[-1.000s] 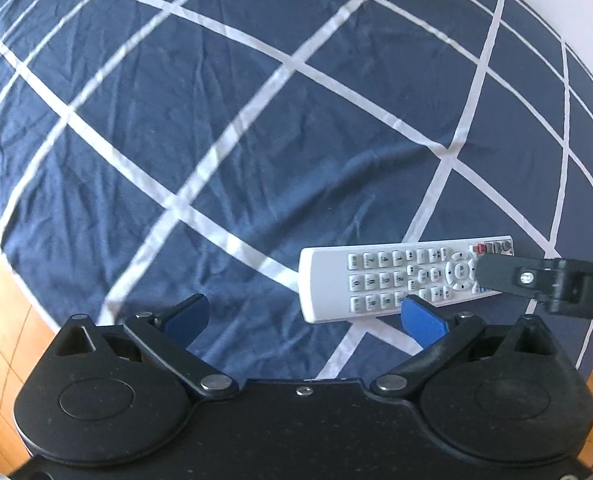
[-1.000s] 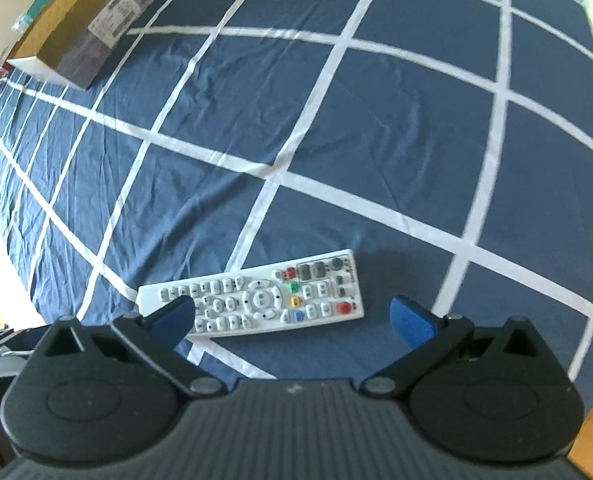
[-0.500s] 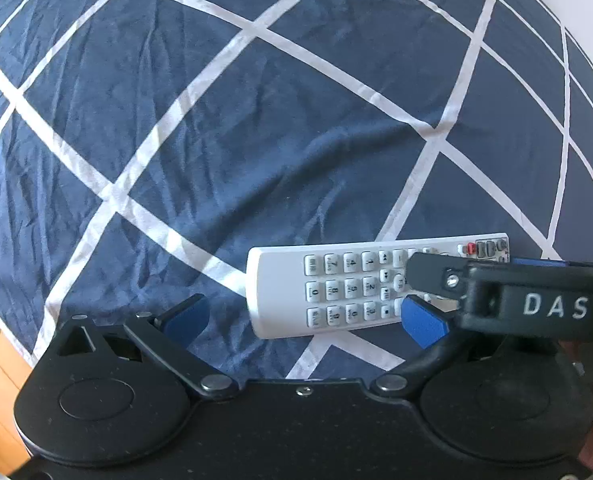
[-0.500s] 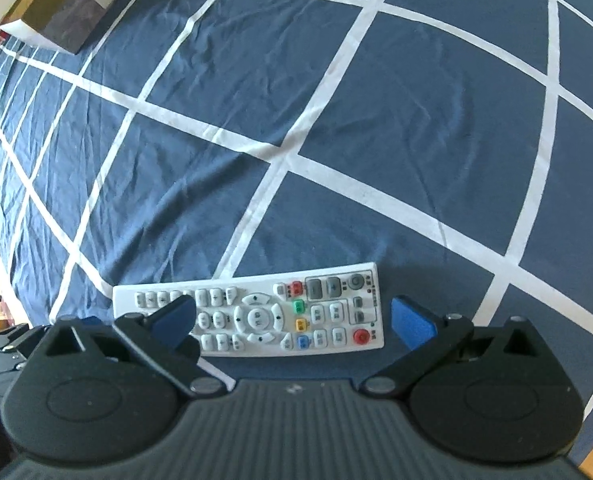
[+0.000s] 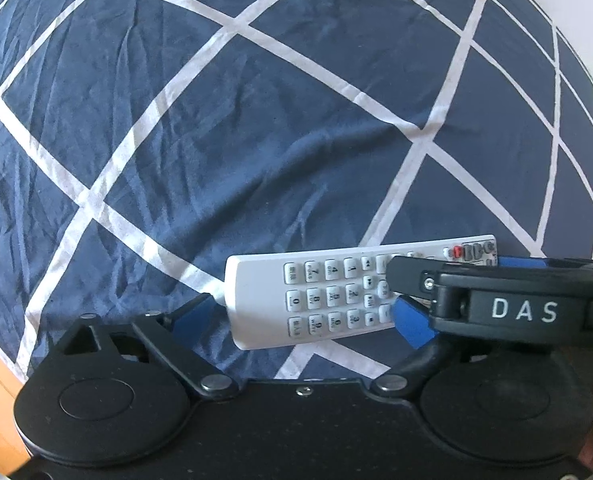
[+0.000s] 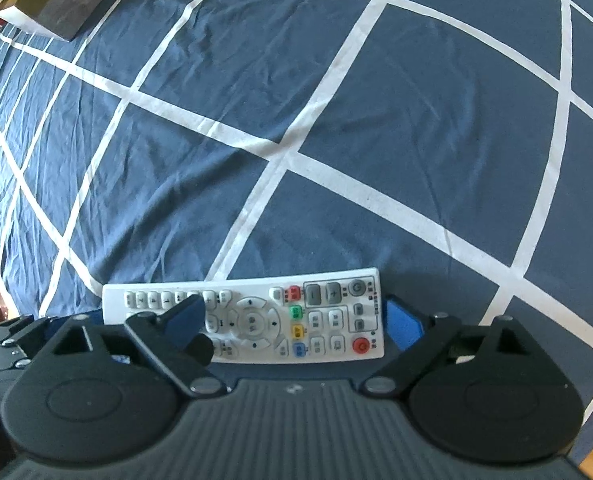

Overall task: Organize objects
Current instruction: 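Close the right tool on the white TV remote and lift it, then carry the held TV remote with the right tool over the box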

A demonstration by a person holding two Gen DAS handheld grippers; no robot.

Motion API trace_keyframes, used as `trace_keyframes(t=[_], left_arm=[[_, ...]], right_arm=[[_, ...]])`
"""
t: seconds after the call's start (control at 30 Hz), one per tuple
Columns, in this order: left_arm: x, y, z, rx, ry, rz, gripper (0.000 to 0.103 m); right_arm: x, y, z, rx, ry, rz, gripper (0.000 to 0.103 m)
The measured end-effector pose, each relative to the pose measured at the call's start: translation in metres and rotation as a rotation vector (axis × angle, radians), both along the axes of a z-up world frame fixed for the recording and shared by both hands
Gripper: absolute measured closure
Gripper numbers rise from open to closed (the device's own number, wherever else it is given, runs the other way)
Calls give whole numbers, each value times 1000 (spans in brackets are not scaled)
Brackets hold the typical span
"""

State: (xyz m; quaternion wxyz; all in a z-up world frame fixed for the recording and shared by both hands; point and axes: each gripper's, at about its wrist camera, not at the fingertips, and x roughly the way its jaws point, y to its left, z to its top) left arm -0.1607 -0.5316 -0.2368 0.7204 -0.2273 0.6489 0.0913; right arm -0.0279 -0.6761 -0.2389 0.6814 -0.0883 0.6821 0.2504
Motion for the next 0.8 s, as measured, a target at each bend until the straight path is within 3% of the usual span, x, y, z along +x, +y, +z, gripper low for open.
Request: trace_keyframes(t=[0.33,0.8], left_arm=[[11,5,3,-5,12,-14,17],[26,36,49,56,-25,-62,17]], right_arm=[[6,-1,7,2,14,2,10],[14,35,59,43,-21,-27,10]])
